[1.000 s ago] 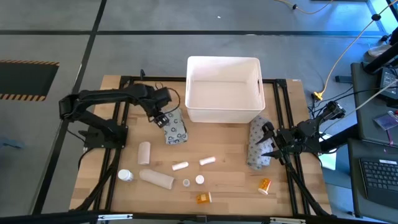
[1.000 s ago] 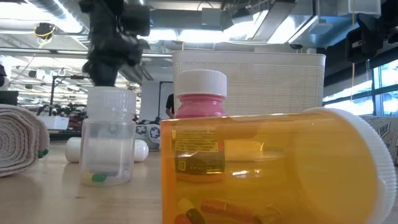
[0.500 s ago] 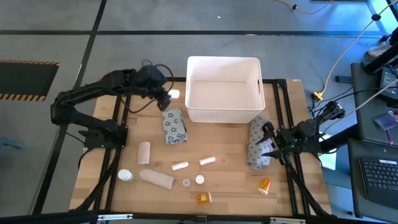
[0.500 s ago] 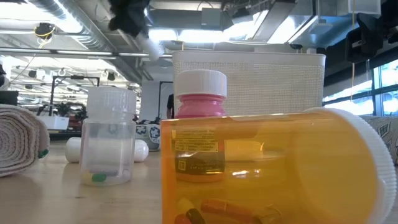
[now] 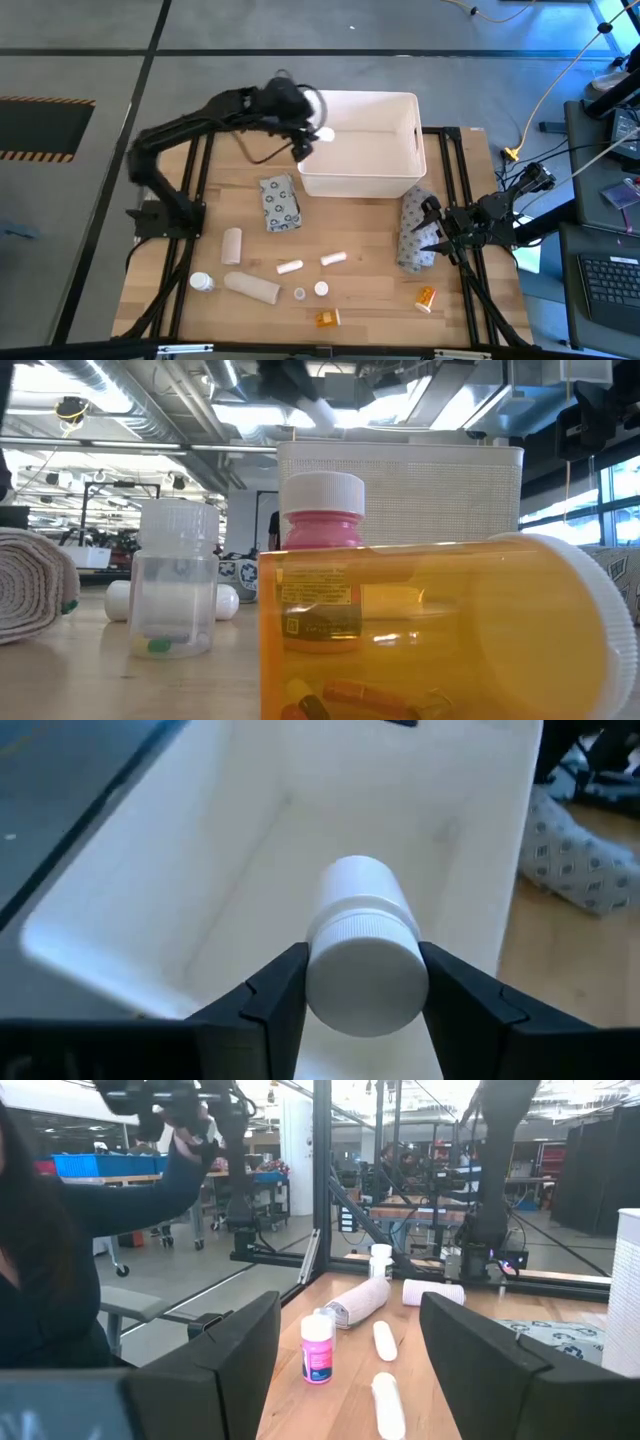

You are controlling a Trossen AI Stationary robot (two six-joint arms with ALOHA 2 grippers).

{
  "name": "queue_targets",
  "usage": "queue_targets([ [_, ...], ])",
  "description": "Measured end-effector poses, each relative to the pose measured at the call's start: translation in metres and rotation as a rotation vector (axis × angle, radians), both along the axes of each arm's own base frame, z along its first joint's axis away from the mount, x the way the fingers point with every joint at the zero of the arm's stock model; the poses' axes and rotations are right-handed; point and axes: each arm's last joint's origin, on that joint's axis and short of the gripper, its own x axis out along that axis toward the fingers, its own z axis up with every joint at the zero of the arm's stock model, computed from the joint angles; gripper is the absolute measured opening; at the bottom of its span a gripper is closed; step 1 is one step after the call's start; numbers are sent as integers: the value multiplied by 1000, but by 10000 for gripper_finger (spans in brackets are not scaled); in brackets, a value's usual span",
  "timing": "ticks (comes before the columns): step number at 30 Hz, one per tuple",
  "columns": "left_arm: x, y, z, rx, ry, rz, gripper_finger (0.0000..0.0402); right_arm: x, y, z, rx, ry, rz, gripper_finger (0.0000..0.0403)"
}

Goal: Pick & place medical supplies in basket/bin
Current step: Put the top white pill bottle into the white bin

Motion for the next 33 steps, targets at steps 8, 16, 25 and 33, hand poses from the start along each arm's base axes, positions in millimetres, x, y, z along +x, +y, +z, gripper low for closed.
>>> queue_targets([
  [8,66,42,-45,-44,184,-85,165,0,0,0,0,0,0,243],
  [16,92,79,-121,-158,415,-62,164,0,0,0,-1,0,0,243],
  [25,96,99,-174,-228,567,-61,165,0,0,0,-25,-8,-3,243],
  [33,97,104,-191,-250,609,-57,168,0,0,0,-25,-5,-3,243],
])
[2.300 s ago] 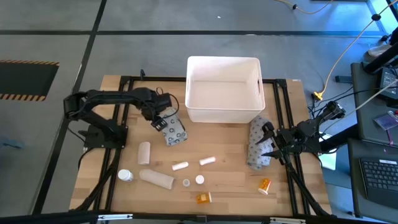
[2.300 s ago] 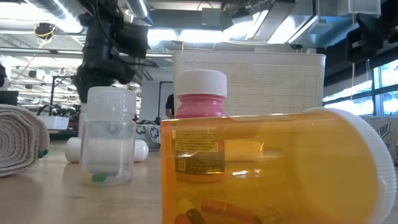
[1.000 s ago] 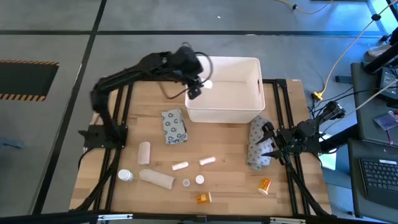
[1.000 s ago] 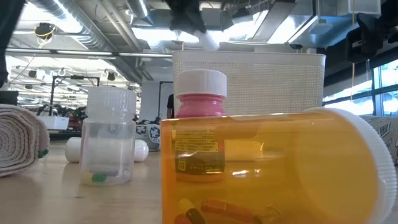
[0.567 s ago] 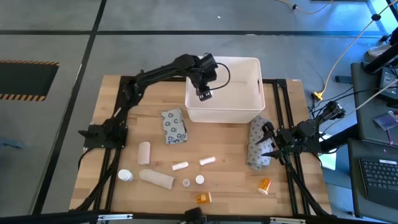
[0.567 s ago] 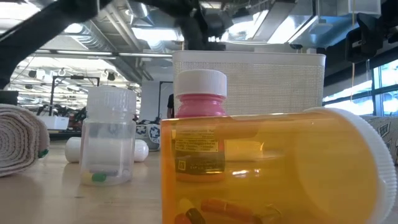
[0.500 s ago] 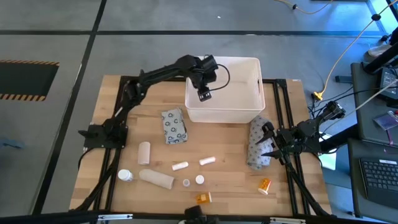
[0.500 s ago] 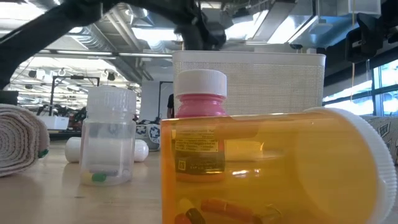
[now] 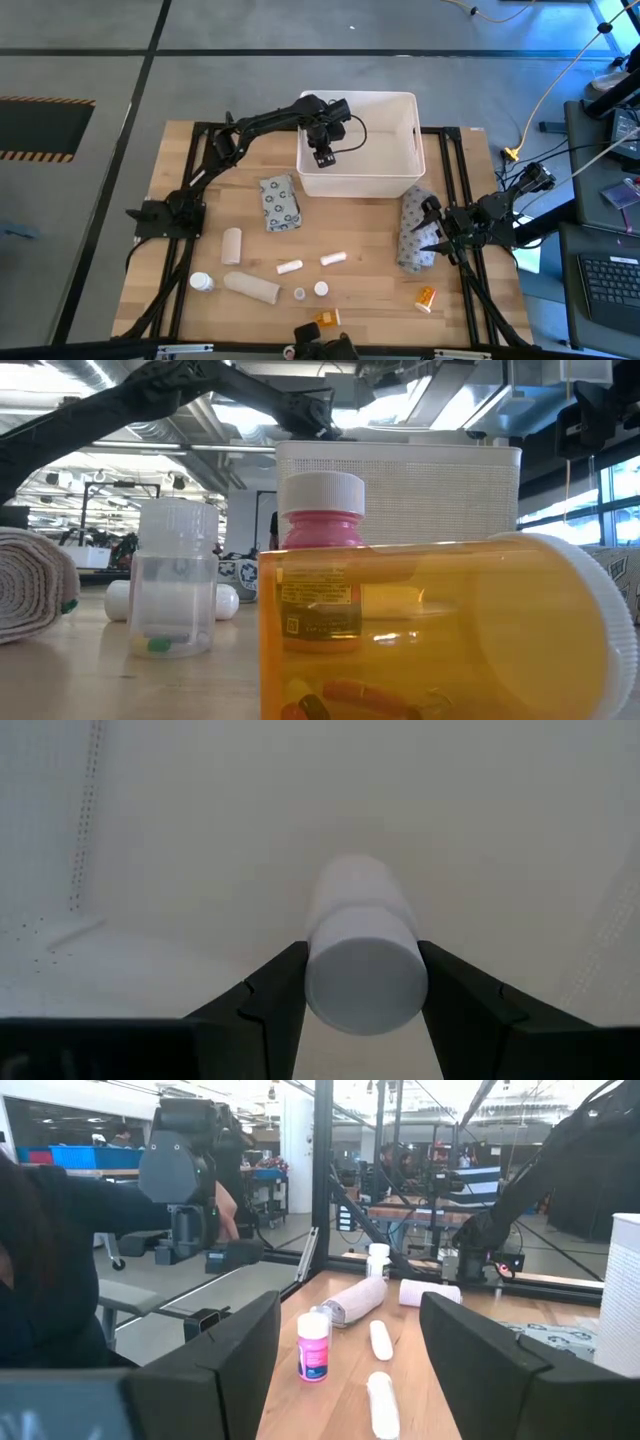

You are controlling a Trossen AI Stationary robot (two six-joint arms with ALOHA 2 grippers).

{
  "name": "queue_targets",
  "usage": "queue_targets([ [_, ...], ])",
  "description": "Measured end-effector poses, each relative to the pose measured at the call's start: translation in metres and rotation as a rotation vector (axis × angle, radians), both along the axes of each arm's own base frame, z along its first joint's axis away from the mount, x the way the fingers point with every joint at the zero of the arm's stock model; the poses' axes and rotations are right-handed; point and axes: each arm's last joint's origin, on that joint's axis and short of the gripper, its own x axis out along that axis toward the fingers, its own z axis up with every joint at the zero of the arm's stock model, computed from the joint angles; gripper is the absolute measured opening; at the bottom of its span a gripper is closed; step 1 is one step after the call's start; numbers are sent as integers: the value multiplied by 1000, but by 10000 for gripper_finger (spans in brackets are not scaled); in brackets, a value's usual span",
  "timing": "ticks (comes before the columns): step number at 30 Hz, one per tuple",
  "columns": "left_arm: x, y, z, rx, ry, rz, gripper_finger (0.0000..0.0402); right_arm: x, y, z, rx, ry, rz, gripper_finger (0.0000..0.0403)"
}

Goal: Pick & place medical supplies in basket/bin
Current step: Put the top white pill bottle into the white bin, then put the white pill bottle into the white bin

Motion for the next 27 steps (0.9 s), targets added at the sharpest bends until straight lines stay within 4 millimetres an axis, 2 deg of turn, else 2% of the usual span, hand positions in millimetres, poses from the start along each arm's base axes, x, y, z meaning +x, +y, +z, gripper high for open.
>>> queue_targets([
  [6,0,0,-2,0,7,-13,170,0,0,0,0,2,0,243],
  [19,1,0,1,4,1,-12,203,0,0,-1,-4,9,0,243],
  [22,1,0,14,14,-15,-5,204,0,0,-2,-11,20,0,243],
  [27,-8,-5,56,76,-108,-4,201,0,0,-3,-13,23,0,243],
])
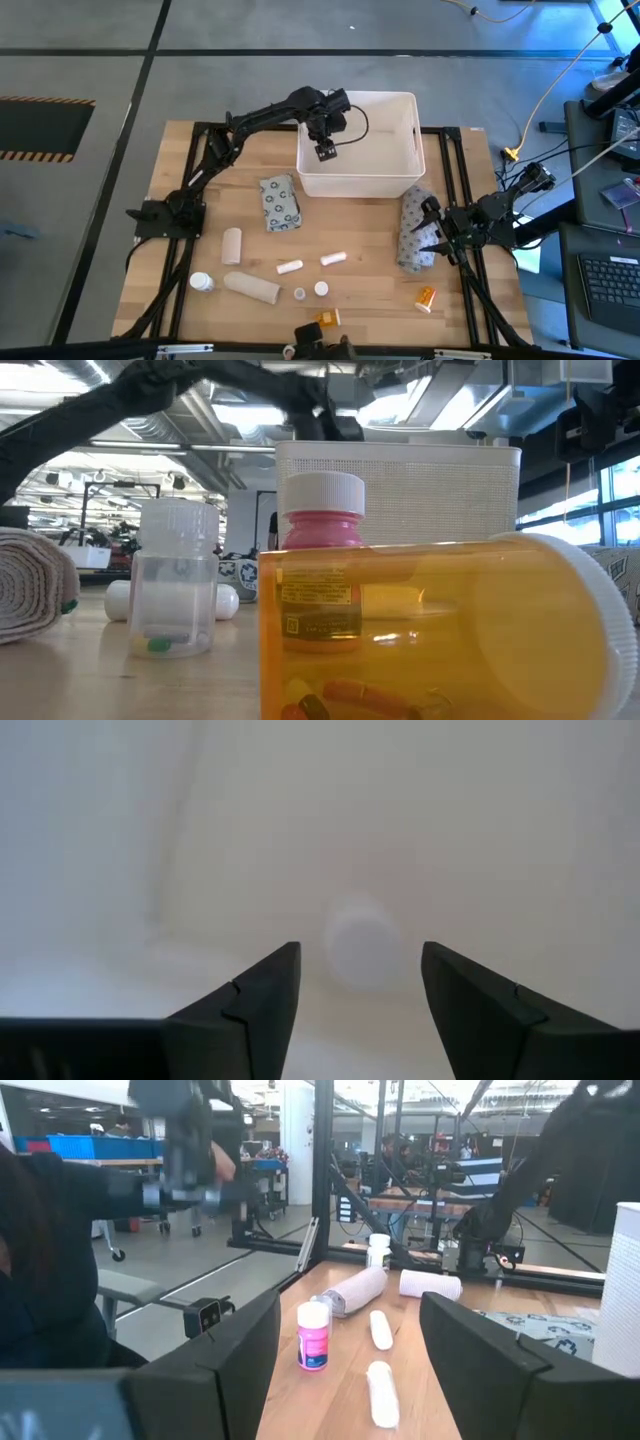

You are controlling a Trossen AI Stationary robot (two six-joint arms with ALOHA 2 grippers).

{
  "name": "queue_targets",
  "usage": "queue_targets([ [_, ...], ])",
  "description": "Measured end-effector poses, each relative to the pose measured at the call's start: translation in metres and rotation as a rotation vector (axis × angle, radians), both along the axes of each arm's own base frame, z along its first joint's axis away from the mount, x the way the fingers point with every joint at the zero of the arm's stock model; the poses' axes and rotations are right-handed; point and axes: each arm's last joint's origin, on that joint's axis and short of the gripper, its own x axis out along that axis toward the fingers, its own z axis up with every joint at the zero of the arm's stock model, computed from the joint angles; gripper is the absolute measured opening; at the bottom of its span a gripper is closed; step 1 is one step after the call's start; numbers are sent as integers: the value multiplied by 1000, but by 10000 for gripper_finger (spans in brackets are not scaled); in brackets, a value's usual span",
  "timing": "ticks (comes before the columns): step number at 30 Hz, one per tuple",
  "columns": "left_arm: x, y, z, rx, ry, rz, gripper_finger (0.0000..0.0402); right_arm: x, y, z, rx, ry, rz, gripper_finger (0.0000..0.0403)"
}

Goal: Pick & place medical supplies in basket/bin
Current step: Put the white pill bottle into the white bin

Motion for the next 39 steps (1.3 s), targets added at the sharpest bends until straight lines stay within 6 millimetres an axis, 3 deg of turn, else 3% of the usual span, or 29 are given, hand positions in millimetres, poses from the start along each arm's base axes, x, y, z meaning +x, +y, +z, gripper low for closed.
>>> queue_targets([
  [7,-30,-27,87,122,-198,-13,200,0,0,0,5,3,1,243],
  [14,-80,-87,166,226,-315,-9,198,0,0,0,7,3,1,243],
  [18,-112,-123,189,295,-267,114,198,0,0,0,7,3,1,243],
  [22,-129,-158,187,296,-207,164,198,0,0,0,6,3,1,243],
  [27,-136,-194,169,266,-169,157,198,0,0,0,11,9,2,243],
  [39,-172,-255,89,167,15,325,198,0,0,-1,84,41,10,243],
])
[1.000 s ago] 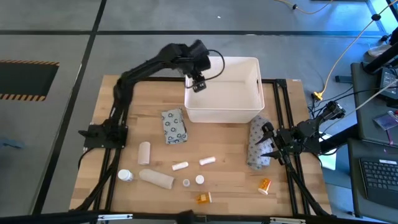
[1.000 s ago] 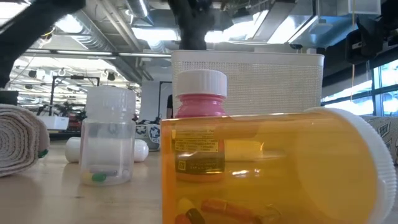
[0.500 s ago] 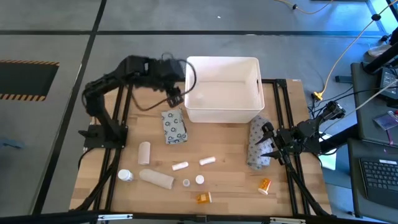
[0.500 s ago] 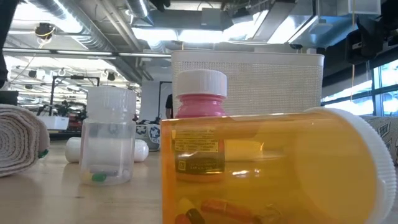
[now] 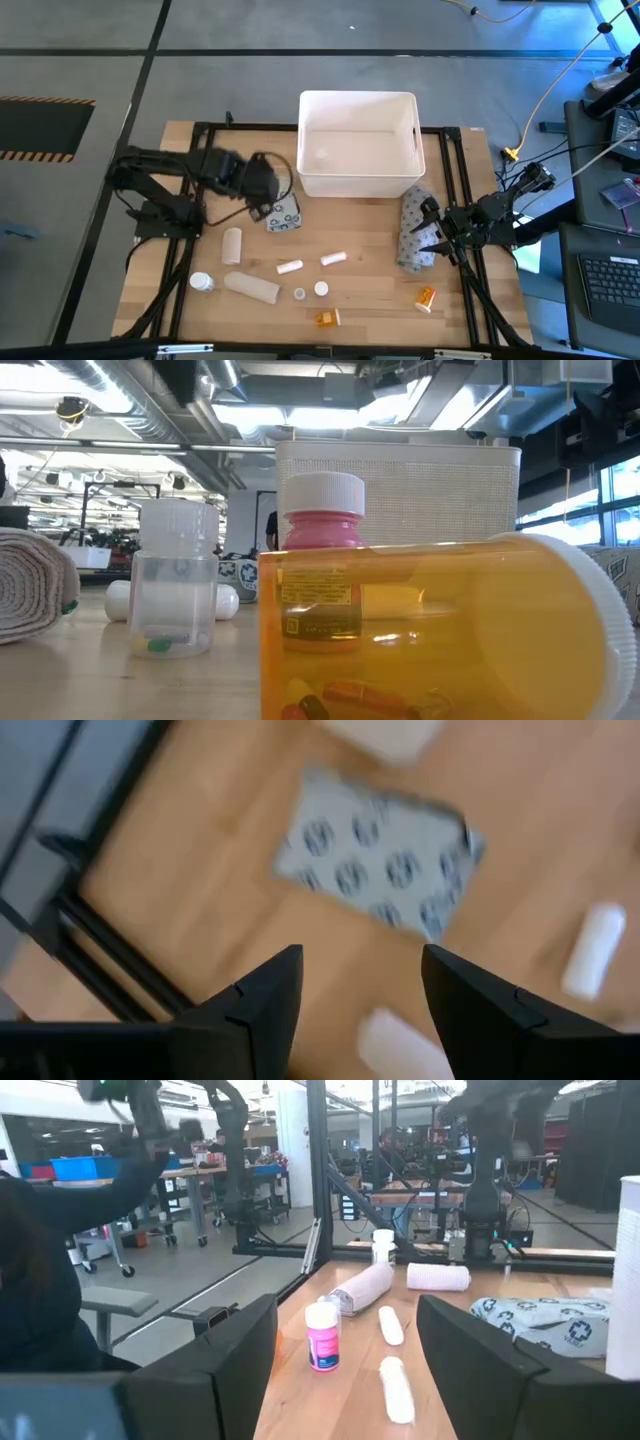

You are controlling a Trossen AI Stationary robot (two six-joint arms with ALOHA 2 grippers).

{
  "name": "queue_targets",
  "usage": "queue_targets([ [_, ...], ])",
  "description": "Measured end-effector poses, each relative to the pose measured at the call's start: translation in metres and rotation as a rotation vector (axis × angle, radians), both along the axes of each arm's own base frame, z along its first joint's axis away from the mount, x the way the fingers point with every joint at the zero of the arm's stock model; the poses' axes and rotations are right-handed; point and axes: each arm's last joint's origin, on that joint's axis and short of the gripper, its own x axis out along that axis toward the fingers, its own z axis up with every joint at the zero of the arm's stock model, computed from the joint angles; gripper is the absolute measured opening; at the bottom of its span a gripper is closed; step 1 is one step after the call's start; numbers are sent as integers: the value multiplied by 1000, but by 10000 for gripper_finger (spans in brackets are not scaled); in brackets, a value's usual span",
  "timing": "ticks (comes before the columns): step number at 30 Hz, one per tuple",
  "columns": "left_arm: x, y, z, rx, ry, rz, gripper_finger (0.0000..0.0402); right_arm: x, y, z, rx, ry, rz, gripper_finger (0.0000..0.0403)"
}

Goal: Pick & place medical supplies in basket/bin
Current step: Put the white pill bottle into the white bin

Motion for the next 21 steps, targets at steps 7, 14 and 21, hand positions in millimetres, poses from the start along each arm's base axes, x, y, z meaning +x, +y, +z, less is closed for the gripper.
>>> queue_targets([
  [7,-20,-44,-38,11,63,-22,198,0,0,-1,58,37,6,243],
  [14,-22,-63,-56,105,76,-137,198,0,0,-1,-46,-12,-4,243],
  [21,-18,-66,-57,10,46,-107,198,0,0,-1,-38,-8,-3,243],
])
